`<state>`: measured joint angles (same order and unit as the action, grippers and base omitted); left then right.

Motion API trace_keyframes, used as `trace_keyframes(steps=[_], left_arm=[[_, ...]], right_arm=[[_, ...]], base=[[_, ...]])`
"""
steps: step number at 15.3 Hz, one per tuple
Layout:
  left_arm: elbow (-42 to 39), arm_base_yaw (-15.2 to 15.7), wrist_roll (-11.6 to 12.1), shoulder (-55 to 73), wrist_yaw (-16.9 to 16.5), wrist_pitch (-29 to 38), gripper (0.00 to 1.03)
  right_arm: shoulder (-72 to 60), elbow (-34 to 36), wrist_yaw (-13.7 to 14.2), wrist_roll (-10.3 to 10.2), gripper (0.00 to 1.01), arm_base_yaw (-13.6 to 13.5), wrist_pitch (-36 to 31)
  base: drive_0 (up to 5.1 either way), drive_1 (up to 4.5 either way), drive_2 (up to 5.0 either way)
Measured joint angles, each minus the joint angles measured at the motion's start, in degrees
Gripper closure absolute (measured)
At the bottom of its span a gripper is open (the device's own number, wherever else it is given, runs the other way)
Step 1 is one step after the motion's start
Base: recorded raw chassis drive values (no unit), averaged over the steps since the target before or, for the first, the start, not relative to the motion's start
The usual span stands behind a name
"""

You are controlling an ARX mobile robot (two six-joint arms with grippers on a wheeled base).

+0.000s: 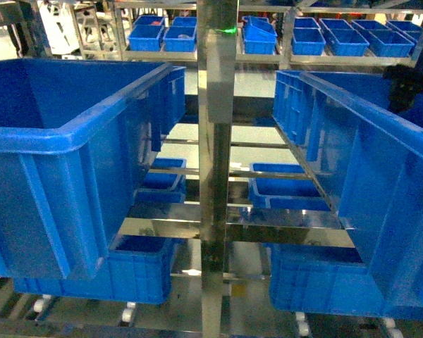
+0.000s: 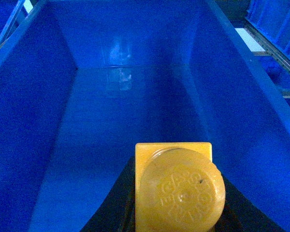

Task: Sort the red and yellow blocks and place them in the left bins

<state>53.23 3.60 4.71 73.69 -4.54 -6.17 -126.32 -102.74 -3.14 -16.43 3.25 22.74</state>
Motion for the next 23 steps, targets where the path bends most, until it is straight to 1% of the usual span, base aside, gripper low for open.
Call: trace_keyframes(steps=[2,3,5,7,8,9,10,11,12,13,14,16,17,18,19,20,21,22,23], left_arm=[[0.0,-0.02,0.0,-0.02,0.0,0.0,0.76],[0.02,0.0,0.0,-0.02,0.02,0.04,0.76],[0.02,0.0,0.0,-0.02,-0.02,0.04,0.76],[0.02,0.0,0.0,-0.02,0.0,0.02,0.76],[0.02,-0.02,0.0,-0.02,-0.02,-0.04,0.76],[0.02,-0.02,0.0,-0.02,-0.02,0.07,0.76],[0.02,-0.02,0.0,-0.02,-0.02,-0.07,0.76],[0.02,0.0,0.0,-0.02,0.0,-0.04,0.76],[0.02,0.0,0.0,-0.02,0.0,0.04,0.76],[0.02,-0.02,0.0,-0.02,-0.02,-0.09,0.76],[0.02,-0.02,0.0,-0.02,0.0,0.02,0.76],[0.02,0.0,0.0,-0.02,0.0,0.02,0.76],[0.02,0.0,0.0,-0.02,0.0,0.0,0.76],[0.02,-0.02,0.0,-0.02,-0.02,0.0,0.76],[0.02,-0.02,0.0,-0.02,-0.02,0.0,0.76],[0.02,-0.02,0.0,-0.02,-0.02,0.02,0.76],[0.02,-0.02,0.0,-0.02,-0.02,0.02,0.76],[0.02,0.0,0.0,-0.02,0.0,0.0,0.76],[0.02,0.0,0.0,-0.02,0.0,-0.04,0.76]], right_arm=[[7.04,5.25,-1.7,-3.1,0.02,-0.79,-1.33],[10.21,9.01,-2.99,-4.28,0.03,-1.46,-2.67],[16.55,16.96,-5.77,-6.67,0.03,-2.12,-2.16],[25.7,23.04,-7.56,-8.11,0.03,-3.15,-1.31],[29.88,23.78,-7.41,-8.15,0.03,-3.76,-2.29],[33.03,25.53,-7.45,-9.05,0.03,-4.22,-0.7],[35.23,27.28,-7.58,-9.01,0.03,-4.96,-0.48],[37.57,27.69,-7.76,-9.94,0.03,-5.55,1.9],[40.22,29.51,-7.1,-9.84,0.03,-6.47,2.36],[43.58,29.59,-7.26,-9.86,0.03,-7.21,3.26],[47.58,29.59,-7.39,-9.94,0.03,-8.26,6.08],[53.81,29.59,-8.44,-11.21,0.03,-9.33,12.63],[54.38,29.59,-7.41,-11.19,0.03,-9.33,13.4],[55.1,30.05,-2.71,-9.97,0.03,-10.34,9.55],[56.92,30.42,2.29,-6.82,0.03,-11.63,6.54],[60.39,31.17,7.69,-3.04,0.03,-13.25,3.37],[62.9,31.58,11.23,0.63,0.03,-13.88,1.88],[63.58,32.15,12.28,2.21,0.03,-13.55,1.55],[62.82,33.11,13.29,2.97,0.03,-12.9,0.7]], base=[[0.0,0.0,0.0],[0.0,0.0,0.0],[0.0,0.0,0.0],[0.0,0.0,0.0],[0.0,0.0,0.0],[0.0,0.0,0.0],[0.0,0.0,0.0],[0.0,0.0,0.0],[0.0,0.0,0.0],[0.0,0.0,0.0],[0.0,0.0,0.0],[0.0,0.0,0.0],[0.0,0.0,0.0],[0.0,0.0,0.0],[0.0,0.0,0.0],[0.0,0.0,0.0],[0.0,0.0,0.0],[0.0,0.0,0.0],[0.0,0.0,0.0]])
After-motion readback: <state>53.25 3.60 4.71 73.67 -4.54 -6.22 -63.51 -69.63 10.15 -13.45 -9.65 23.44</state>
